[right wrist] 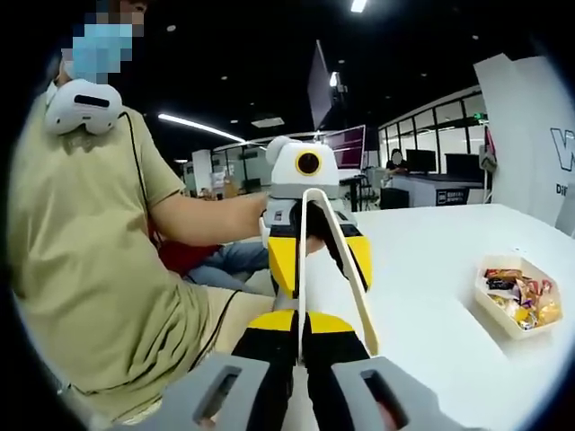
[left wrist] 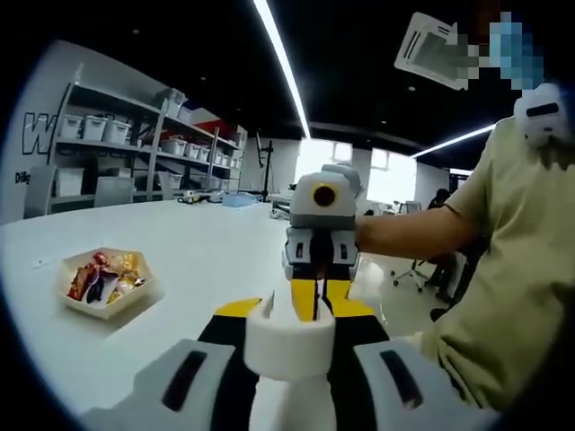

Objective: Place the target food into the container with the food tongs after gripping and lifting it, then release it inside without dropping or visibly crushing the food.

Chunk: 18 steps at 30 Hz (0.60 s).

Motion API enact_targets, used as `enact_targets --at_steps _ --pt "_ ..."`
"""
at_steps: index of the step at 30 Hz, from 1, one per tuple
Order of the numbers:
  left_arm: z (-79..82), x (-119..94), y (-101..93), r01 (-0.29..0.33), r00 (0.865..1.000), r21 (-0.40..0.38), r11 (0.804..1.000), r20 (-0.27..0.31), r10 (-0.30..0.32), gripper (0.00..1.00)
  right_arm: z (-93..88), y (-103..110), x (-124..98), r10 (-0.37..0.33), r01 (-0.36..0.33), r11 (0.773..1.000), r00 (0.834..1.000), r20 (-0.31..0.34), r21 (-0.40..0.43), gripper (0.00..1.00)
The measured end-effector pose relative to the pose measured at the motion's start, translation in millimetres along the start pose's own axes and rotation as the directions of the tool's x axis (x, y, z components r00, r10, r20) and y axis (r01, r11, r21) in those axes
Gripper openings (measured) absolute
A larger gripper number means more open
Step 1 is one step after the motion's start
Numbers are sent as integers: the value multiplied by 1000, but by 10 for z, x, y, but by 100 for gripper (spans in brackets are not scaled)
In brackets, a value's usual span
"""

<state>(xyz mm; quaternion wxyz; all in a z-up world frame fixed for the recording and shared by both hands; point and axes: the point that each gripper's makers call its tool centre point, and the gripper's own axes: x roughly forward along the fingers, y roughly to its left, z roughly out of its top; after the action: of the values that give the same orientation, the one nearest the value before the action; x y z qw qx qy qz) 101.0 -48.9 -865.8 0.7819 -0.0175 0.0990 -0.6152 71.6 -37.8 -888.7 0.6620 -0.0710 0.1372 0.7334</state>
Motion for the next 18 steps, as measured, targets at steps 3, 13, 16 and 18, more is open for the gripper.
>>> enact_targets --at_steps 3,13,16,18 --pt "-10 -9 -9 -2 1000 7 1000 -13 2 24 -11 5 -4 2 -2 1000 1000 -5 1 0" --pt "-20 -73 33 -19 1000 10 1000 -20 19 23 -81 -22 -45 -10 11 1000 999 -33 5 0" --pt "-27 -81 38 -23 1000 10 1000 -21 23 23 -106 -30 -57 -12 13 1000 999 -41 9 0" --pt "-33 -81 39 -25 999 12 1000 -25 25 23 -117 -32 -53 -15 15 1000 999 -47 5 0"
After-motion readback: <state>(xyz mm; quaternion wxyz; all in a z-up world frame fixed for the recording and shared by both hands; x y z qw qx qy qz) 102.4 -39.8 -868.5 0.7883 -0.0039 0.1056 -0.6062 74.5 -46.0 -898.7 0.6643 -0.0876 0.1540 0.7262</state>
